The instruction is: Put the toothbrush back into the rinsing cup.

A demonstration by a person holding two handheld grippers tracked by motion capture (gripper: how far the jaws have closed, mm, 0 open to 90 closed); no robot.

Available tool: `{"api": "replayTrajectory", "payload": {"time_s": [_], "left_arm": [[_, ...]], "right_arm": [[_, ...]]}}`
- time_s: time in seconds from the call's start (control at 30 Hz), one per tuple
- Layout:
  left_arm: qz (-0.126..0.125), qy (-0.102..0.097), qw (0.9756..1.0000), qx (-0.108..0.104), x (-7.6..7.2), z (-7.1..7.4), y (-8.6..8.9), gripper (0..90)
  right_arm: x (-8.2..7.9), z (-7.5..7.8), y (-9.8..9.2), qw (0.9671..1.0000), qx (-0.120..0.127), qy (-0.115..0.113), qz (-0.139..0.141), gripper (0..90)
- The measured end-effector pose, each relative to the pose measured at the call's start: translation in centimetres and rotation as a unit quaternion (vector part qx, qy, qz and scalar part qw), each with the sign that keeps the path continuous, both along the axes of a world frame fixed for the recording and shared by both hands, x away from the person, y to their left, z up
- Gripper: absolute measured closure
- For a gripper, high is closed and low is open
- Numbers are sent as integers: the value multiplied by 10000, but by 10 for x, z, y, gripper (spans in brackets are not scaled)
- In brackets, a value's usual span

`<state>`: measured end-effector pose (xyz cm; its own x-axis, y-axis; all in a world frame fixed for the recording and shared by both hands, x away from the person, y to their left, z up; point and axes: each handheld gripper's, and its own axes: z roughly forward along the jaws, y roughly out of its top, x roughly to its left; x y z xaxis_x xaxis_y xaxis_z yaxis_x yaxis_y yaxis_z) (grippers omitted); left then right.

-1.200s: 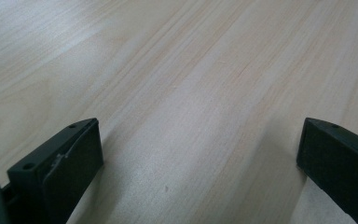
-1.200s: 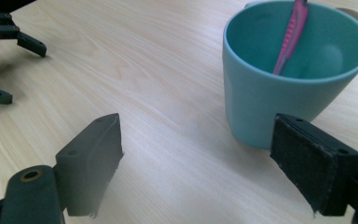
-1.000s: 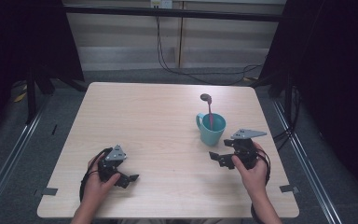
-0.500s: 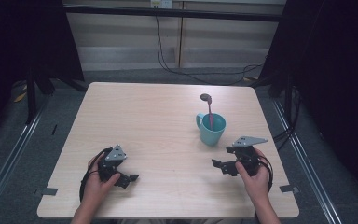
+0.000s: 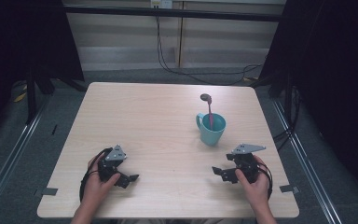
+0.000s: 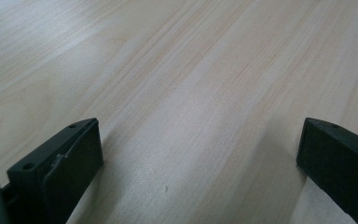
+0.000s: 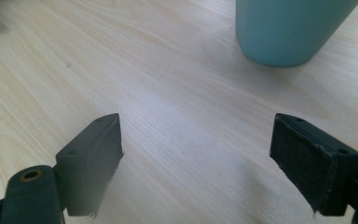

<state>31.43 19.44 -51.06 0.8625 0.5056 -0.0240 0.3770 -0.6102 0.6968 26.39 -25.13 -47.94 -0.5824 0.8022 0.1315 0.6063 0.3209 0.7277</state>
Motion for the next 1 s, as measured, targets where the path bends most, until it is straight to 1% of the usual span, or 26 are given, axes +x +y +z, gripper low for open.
{"api": "replayTrajectory", "payload": {"time_s": [0.07, 0.1, 0.13, 0.17, 0.2, 0.23, 0.27, 0.3, 0.33, 0.43, 0.6, 0.77, 0.87, 0.93, 1.0], "left_arm": [[6, -5, 10000, 2, 0, 0, 0, 0], [43, 3, 10000, -42, 0, 0, 0, 0], [42, 2, 10000, -42, 0, 0, 0, 0], [7, -6, 10000, 1, 0, 0, 0, 0], [44, 5, 10000, -43, 0, 0, 0, 0], [6, -4, 10000, 3, 0, 0, 0, 0], [8, -3, 10000, 0, 0, 0, 0, 0], [44, 5, 10000, -43, 0, 0, 0, 0], [9, -4, 10000, 0, 0, 0, 0, 0], [9, -3, 10000, -1, 0, 0, 0, 0], [9, -2, 10000, -1, 0, 0, 0, 0], [9, -2, 10000, 0, 0, 0, 0, 0], [9, -2, 10000, -2, 0, 0, 0, 0], [5, -2, 10000, 2, 0, 0, 0, 0], [6, -2, 10000, 1, 0, 0, 0, 0]], "right_arm": [[-2, -3, -1, 10000, -1, 28, -20, 165], [-2, -5, -2, 10000, -20, 53, -24, 165], [-3, -7, -2, 10000, -46, 59, -23, 165], [-4, -8, -3, 10000, -68, 66, -16, 165], [-4, -10, -3, 9999, -92, 78, -22, 165], [-5, -11, -4, 9999, -85, 94, -41, 165], [-6, -13, -4, 9999, -85, 114, -55, 165], [-6, -14, -5, 9999, -104, 118, -57, 165], [-7, -15, -5, 9998, -97, 138, -66, 165], [-8, -18, -6, 9998, -124, 128, -38, 165], [-9, -22, -6, 9996, -187, 198, -43, 166], [-11, -25, -6, 9995, -298, 135, -3, 162], [-12, -25, -4, 9990, -428, 98, 66, 154], [-13, -27, -3, 9987, -501, -11, 98, 151], [-14, -28, -2, 9986, -510, -57, 82, 142]]}}
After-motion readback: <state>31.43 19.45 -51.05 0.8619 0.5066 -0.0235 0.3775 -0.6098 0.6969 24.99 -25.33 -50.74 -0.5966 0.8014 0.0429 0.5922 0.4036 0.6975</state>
